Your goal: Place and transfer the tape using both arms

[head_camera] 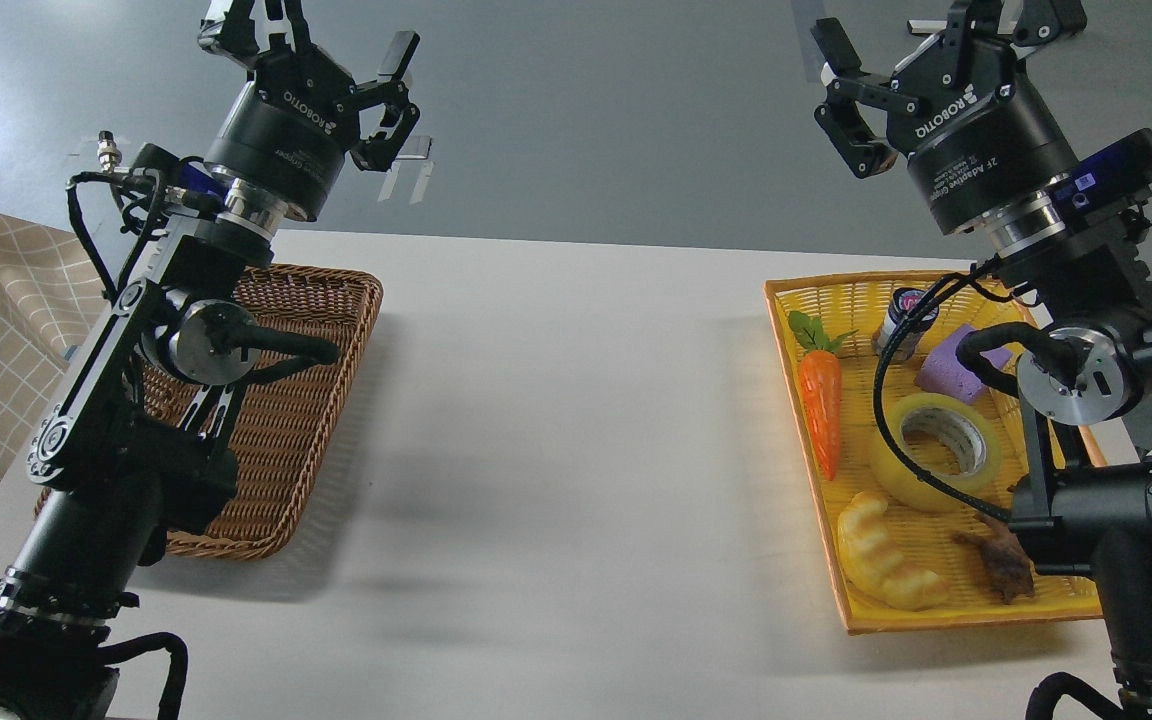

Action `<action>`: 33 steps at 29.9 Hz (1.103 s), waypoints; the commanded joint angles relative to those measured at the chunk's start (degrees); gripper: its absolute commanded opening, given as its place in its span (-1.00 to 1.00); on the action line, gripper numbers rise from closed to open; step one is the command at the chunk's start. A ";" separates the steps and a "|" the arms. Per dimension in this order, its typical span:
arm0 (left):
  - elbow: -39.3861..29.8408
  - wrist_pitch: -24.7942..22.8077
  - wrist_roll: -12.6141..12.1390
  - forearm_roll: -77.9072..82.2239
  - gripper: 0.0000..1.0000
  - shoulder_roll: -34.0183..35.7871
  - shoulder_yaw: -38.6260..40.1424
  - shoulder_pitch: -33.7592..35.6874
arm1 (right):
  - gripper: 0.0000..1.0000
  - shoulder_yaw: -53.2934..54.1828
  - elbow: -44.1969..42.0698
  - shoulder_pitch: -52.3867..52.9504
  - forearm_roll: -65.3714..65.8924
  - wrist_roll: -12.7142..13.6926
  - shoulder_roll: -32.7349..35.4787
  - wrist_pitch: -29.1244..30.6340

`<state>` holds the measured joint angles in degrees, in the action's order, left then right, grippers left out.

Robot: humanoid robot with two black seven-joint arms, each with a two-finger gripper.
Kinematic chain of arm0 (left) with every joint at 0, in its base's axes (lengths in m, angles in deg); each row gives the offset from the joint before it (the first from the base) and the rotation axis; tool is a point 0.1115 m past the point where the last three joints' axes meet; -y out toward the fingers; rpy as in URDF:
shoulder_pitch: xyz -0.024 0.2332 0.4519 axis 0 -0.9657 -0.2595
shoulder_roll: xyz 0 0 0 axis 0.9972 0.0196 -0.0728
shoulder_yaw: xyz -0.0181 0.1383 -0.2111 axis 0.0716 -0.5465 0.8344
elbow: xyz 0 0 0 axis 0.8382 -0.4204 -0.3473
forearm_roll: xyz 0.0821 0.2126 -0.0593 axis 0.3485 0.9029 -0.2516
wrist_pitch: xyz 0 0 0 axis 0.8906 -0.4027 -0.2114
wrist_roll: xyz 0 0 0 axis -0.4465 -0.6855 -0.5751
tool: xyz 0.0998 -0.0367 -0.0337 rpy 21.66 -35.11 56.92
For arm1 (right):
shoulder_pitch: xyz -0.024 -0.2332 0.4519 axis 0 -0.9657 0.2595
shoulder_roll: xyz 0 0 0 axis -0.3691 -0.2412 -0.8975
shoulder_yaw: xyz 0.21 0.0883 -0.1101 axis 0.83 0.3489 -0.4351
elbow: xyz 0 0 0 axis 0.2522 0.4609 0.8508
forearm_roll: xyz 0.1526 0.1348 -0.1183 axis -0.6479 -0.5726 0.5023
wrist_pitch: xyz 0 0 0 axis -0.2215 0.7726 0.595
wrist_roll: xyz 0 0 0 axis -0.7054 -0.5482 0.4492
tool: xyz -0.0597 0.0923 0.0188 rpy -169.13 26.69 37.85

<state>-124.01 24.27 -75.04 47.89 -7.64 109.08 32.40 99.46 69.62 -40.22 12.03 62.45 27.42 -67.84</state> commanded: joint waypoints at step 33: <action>-1.93 -5.97 0.25 0.08 0.96 1.19 0.35 -0.57 | 1.00 9.57 1.77 0.36 0.32 -1.75 6.52 8.62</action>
<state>-125.41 19.86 -74.80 47.94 -6.67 109.35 31.87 108.25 71.49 -39.38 12.09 62.03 33.64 -62.68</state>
